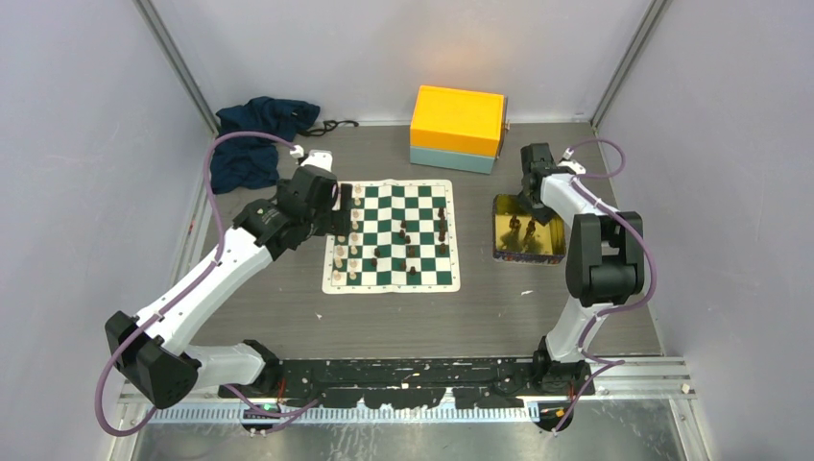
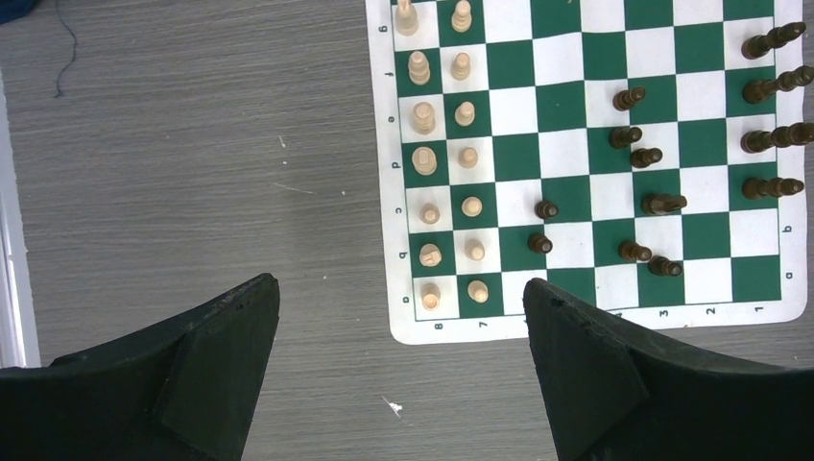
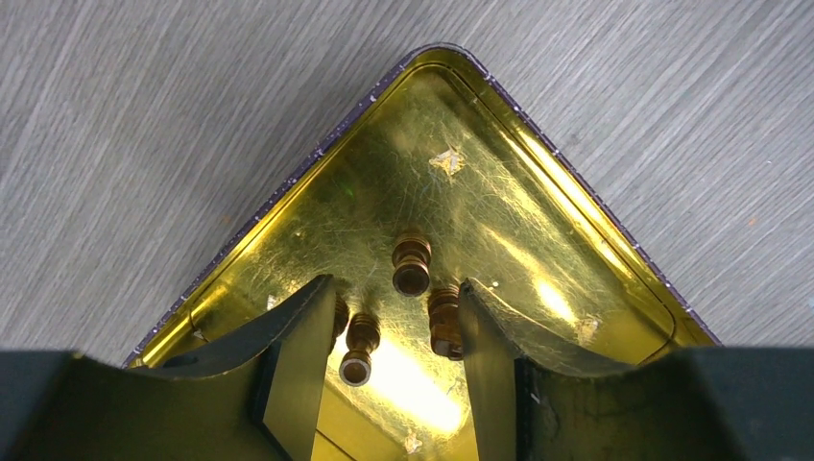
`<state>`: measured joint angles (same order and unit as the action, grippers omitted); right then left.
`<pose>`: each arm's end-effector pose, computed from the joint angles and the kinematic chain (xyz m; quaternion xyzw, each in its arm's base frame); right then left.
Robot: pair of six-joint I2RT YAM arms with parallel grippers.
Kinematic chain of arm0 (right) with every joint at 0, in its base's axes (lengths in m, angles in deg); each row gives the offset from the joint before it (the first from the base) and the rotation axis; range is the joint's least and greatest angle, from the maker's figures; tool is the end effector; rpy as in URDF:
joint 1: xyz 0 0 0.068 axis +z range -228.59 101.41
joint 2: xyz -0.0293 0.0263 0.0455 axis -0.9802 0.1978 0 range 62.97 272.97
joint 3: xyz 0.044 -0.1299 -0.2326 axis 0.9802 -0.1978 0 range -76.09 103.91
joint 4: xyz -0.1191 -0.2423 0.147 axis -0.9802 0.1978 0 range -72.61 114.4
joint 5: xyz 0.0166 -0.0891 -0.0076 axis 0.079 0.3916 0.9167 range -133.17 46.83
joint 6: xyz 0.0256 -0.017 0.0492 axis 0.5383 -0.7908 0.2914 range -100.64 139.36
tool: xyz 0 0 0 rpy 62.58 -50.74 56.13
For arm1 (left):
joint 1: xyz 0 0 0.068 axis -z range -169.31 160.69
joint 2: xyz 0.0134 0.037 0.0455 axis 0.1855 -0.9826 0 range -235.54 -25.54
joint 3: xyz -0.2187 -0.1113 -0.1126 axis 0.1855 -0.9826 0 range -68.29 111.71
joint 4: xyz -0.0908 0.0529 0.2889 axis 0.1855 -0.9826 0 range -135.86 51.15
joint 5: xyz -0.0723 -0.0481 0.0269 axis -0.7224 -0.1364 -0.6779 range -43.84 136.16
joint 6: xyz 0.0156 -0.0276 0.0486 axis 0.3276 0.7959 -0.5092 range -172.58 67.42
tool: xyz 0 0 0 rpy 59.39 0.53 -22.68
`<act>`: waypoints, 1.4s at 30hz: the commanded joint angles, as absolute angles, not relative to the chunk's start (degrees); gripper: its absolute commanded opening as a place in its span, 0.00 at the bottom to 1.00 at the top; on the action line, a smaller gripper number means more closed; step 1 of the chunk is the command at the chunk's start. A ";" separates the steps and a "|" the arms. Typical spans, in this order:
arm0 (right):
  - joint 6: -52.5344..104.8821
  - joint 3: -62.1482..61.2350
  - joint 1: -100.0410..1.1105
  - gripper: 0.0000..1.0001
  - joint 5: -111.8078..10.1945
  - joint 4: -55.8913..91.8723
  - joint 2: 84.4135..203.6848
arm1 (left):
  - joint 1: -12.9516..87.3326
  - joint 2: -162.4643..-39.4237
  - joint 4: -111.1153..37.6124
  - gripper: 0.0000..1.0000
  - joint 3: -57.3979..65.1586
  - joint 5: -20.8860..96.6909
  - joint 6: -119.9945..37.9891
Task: Set up the chess pieces on the board
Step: Pick up the chess piece from the storage box.
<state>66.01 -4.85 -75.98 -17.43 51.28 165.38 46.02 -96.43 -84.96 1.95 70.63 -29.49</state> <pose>0.4058 0.0004 0.1669 0.4015 0.8644 -0.1099 0.2820 0.2592 -0.1625 0.3354 0.0192 0.9117 -0.0038 0.4104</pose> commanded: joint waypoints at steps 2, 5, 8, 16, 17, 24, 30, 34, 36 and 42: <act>66.33 -4.46 -76.57 0.54 -18.18 48.51 165.65 | 45.51 -96.20 -84.00 0.99 2.21 71.91 -30.26; 66.40 -4.58 -76.74 0.49 -18.54 48.27 166.03 | 45.54 -96.37 -84.24 0.99 2.11 71.77 -30.02; 66.43 -4.93 -76.98 0.48 -18.71 48.16 166.15 | 45.53 -96.38 -84.29 0.99 1.88 71.74 -29.67; 66.71 -6.09 -77.61 0.47 -19.52 47.65 166.21 | 45.53 -96.79 -84.44 0.99 1.98 71.39 -29.39; 66.67 -6.27 -77.67 0.47 -19.64 47.51 166.24 | 45.51 -96.88 -84.44 0.98 2.02 71.31 -29.38; 67.10 -6.66 -77.79 0.36 -20.80 46.75 166.82 | 45.46 -97.17 -84.60 0.98 1.96 71.20 -29.29; 66.94 -6.32 -77.82 0.11 -20.80 46.88 166.64 | 45.47 -97.34 -84.59 0.99 1.85 71.18 -29.20; 66.37 -6.08 -77.80 0.01 -20.76 46.53 166.09 | 45.45 -97.43 -84.56 0.98 1.85 71.21 -29.20; 66.00 -5.91 -77.80 0.00 -20.80 46.30 165.81 | 45.43 -97.35 -84.56 0.99 1.78 71.21 -29.20; 65.84 -6.95 -77.80 0.00 -24.25 42.93 163.41 | 45.48 -97.27 -84.41 0.98 1.67 71.21 -29.29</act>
<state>66.03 -6.90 -77.60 -21.95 47.42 166.87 45.80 -97.48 -85.01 1.62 70.61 -29.18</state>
